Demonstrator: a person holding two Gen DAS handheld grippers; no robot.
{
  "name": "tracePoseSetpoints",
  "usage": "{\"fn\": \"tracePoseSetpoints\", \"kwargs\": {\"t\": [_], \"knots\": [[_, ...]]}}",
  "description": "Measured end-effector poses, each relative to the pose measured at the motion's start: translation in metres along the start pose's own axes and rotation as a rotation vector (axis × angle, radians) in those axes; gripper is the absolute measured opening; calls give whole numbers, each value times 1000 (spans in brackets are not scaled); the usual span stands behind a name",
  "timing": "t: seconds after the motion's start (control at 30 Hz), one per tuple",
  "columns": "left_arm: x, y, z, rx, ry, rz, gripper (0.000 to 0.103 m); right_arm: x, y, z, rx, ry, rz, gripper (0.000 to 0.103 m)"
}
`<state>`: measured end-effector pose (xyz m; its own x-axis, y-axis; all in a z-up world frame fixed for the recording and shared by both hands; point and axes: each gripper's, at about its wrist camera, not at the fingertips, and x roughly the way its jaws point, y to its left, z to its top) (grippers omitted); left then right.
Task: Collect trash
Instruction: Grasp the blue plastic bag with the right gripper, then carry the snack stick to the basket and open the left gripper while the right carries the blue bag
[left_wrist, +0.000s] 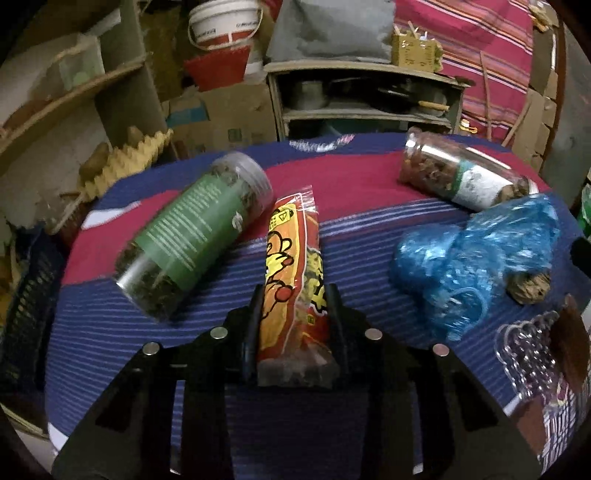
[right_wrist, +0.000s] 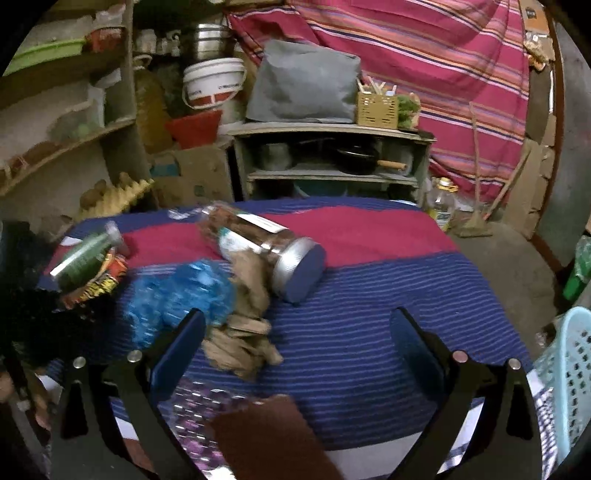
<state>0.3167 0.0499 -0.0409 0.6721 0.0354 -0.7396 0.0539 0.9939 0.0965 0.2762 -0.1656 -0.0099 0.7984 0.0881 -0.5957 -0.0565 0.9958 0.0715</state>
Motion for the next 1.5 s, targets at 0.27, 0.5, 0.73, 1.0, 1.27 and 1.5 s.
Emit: {"fn": "tracePoseSetpoints", "kwargs": {"t": [0.27, 0.5, 0.73, 1.0, 1.27, 1.5], "knots": [[-36, 34, 3, -84, -70, 7, 32, 16, 44, 9, -86, 18, 28, 81], [-49, 50, 4, -132, -101, 14, 32, 31, 61, 4, -148, 73, 80, 13], [-60, 47, 4, -136, -114, 28, 32, -2, 46, 18, -91, -30, 135, 8], [-92, 16, 18, -137, -178, -17, 32, -72, -8, 43, 64, -162, 185, 7], [-120, -68, 36, -76, -251, -115, 32, -142, -102, 38, 43, -201, -27, 7], [-128, -179, 35, 43, -227, -280, 32, -176, -215, -3, 122, -140, -208, 8]]}}
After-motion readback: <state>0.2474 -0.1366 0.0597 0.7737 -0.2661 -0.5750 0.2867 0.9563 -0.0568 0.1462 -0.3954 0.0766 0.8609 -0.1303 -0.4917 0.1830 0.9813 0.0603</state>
